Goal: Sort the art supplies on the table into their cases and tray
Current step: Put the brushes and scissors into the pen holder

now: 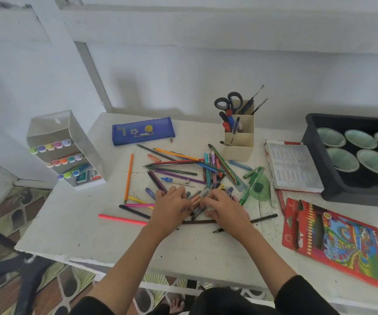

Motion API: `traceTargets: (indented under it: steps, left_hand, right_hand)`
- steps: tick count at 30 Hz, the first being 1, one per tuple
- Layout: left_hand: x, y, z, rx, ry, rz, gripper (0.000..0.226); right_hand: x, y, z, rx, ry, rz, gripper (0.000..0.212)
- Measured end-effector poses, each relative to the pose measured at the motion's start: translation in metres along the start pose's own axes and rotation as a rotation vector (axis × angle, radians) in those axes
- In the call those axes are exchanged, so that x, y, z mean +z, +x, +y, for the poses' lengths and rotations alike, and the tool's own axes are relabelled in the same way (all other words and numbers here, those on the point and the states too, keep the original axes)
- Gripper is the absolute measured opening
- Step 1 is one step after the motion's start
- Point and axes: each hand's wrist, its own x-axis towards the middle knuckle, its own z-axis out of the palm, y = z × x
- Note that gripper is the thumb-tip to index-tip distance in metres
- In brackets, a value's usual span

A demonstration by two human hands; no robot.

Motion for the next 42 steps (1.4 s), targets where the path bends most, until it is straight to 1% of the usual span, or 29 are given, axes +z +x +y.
traceTargets:
  steps: [2, 6, 10, 13, 17, 19, 20, 23, 26, 29, 33, 35, 38, 39, 42]
  left_hand:
    - [0.0, 0.0, 0.002, 0.004, 0.026, 0.03, 0.01]
    - [-0.002, -0.001, 0.01, -0.061, 0.067, -0.108, 0.025]
    - [-0.001, 0.001, 0.02, -0.149, 0.096, -0.134, 0.024]
    - [-0.001, 0.004, 0.026, -0.209, 0.129, -0.137, 0.023]
    - [0.0, 0.007, 0.027, -0.221, 0.105, -0.137, 0.022]
    - [-0.003, 0.009, 0.025, -0.234, 0.027, -0.069, 0.022]
    - [-0.005, 0.01, 0.023, -0.233, -0.021, -0.018, 0.021]
    - [-0.015, 0.016, 0.019, -0.193, -0.172, 0.146, 0.016]
    - [-0.023, 0.028, 0.017, -0.171, -0.334, 0.281, 0.009]
    - [-0.033, 0.042, 0.016, -0.185, -0.515, 0.351, 0.005]
    - [-0.051, 0.06, 0.019, -0.132, -0.593, 0.437, 0.007]
    - [-0.059, 0.068, 0.023, -0.113, -0.624, 0.477, 0.004]
    - [-0.068, 0.081, 0.029, -0.106, -0.683, 0.524, 0.003]
    - [-0.072, 0.085, 0.031, -0.104, -0.715, 0.534, 0.003]
    - [-0.081, 0.101, 0.04, -0.087, -0.803, 0.551, 0.004]
  right_hand:
    - [0.0, -0.001, 0.002, 0.016, -0.002, -0.004, 0.016]
    - [0.004, -0.004, 0.008, 0.051, 0.028, 0.0, 0.014]
    - [0.008, -0.001, 0.011, 0.072, -0.007, -0.041, 0.016]
    - [0.01, -0.001, 0.012, 0.069, -0.043, -0.003, 0.021]
    - [0.009, -0.001, 0.016, 0.067, -0.03, 0.055, 0.03]
    - [0.005, -0.001, 0.018, 0.067, 0.044, 0.127, 0.033]
    - [0.002, -0.001, 0.019, 0.067, 0.097, 0.174, 0.031]
    - [-0.008, 0.001, 0.019, 0.094, 0.284, 0.294, 0.015]
    - [-0.02, 0.006, 0.018, 0.191, 0.435, 0.347, 0.009]
    - [-0.031, 0.012, 0.02, 0.282, 0.565, 0.378, 0.01]
    - [-0.05, 0.02, 0.028, 0.295, 0.604, 0.458, 0.022]
    - [-0.058, 0.023, 0.036, 0.299, 0.591, 0.465, 0.018]
    - [-0.072, 0.025, 0.045, 0.28, 0.577, 0.497, 0.005]
    - [-0.077, 0.025, 0.048, 0.284, 0.594, 0.52, 0.003]
    - [-0.093, 0.03, 0.056, 0.301, 0.639, 0.59, 0.016]
